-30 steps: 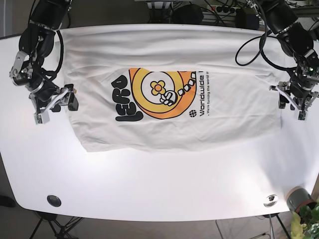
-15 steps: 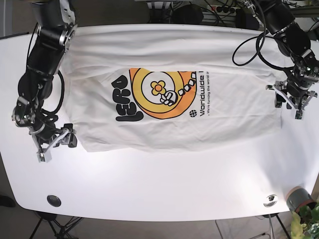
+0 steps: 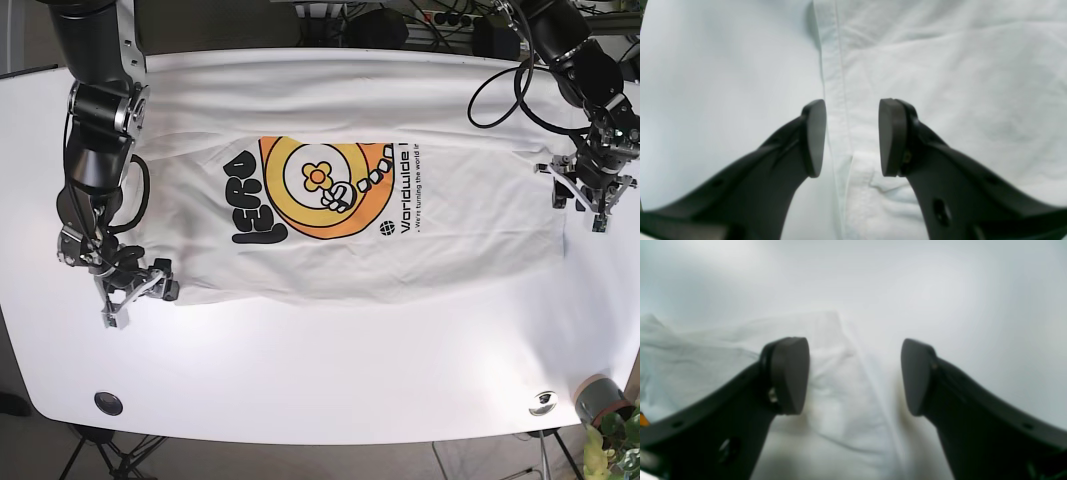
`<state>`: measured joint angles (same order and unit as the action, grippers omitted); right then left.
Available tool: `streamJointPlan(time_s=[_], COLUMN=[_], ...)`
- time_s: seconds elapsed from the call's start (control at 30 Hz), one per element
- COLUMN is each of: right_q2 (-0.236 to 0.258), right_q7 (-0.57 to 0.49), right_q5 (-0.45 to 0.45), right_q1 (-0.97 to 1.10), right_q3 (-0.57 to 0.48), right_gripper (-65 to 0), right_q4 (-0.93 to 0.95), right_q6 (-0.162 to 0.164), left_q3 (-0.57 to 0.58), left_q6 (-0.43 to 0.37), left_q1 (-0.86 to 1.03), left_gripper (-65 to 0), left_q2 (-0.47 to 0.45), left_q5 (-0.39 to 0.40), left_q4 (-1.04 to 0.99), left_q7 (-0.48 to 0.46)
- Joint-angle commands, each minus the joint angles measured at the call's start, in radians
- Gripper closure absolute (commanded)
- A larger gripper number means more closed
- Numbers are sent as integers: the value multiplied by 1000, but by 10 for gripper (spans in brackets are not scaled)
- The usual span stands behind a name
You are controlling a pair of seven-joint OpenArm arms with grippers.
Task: Fold the T-shirt properly
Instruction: 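Move the right gripper along the shirt's side edge and grasp it, then move the left gripper to the opposite side edge and grasp it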
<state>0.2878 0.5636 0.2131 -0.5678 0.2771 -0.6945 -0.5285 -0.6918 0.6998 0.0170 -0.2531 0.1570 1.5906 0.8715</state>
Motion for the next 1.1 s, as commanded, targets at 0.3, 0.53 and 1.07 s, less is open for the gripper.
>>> streamJointPlan(time_s=[0.3, 0.53, 1.07], right_q2=[-42, -57, -62], right_q7=[-63, -70, -63], right_q5=[15, 7, 7], right_q1=[-25, -25, -27], right_q3=[-35, -34, -37], right_gripper=[-395, -155, -24], right_q4=[43, 46, 43], right_q6=[-2, 1, 3], left_q3=[-7, 2, 97], left_q6=[-2, -2, -199], left_q1=[-9, -32, -329], left_gripper=[-237, -239, -444], left_q2=[-21, -27, -125], left_q5=[10, 8, 10], left_q4=[15, -34, -422], left_q7=[-19, -21, -97])
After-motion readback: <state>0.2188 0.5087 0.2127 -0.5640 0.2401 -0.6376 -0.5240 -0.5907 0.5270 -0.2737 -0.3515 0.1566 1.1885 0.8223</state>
